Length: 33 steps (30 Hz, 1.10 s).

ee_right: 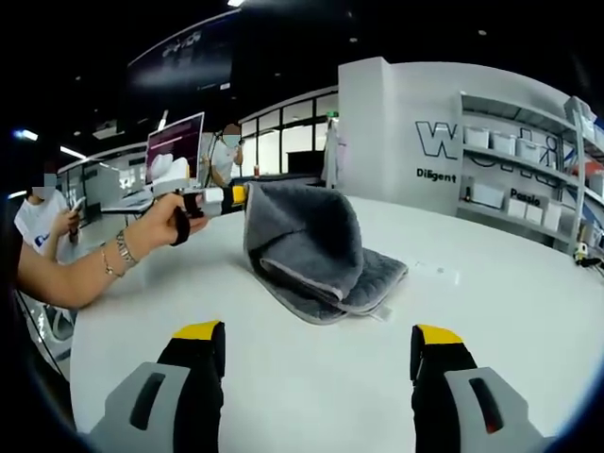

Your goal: Open the folded towel by lifting each exposed corner and separating the folded layers until the towel lies flat within the target outline without major curled edges

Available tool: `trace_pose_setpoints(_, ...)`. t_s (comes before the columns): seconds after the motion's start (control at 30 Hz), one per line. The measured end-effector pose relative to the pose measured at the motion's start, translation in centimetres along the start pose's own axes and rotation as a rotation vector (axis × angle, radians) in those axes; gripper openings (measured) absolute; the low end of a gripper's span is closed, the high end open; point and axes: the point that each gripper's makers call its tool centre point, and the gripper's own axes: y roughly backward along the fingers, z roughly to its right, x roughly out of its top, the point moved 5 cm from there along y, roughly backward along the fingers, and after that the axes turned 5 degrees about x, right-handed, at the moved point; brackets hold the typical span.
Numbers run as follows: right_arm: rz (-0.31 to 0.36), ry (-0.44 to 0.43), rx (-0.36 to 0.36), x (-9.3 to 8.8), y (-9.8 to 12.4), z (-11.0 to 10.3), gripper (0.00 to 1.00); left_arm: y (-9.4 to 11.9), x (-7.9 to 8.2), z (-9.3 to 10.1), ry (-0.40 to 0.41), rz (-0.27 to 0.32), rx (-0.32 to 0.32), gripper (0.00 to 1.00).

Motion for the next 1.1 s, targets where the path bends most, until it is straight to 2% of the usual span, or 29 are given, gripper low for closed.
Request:
trace_pose_setpoints(0.2, -0.012, -0.001, -0.002, -0.2, -0.2, 0.1, 0.82, 1.0, 0.3, -1.5, -0.016, 0.013, 0.013, 0.02)
trace_pose_setpoints(0.43, -0.031, 0.006, -0.002, -0.5, -0.4, 0.0, 0.83, 1.6, 0.0, -2.9, -0.010, 0.012, 0.022, 0.02)
trace_pose_setpoints(0.73, -0.049, 0.019, -0.008, -0.7, -0.5, -0.1, 0.83, 2.1, -1.1, -5.1, -0.039, -0.027, 0.052, 0.02)
trace_pose_setpoints(1.1, -0.063, 0.029, -0.001, -0.8, -0.6, -0.4, 0.83, 2.9, -2.1, -7.2, -0.154, -0.088, 0.093, 0.02)
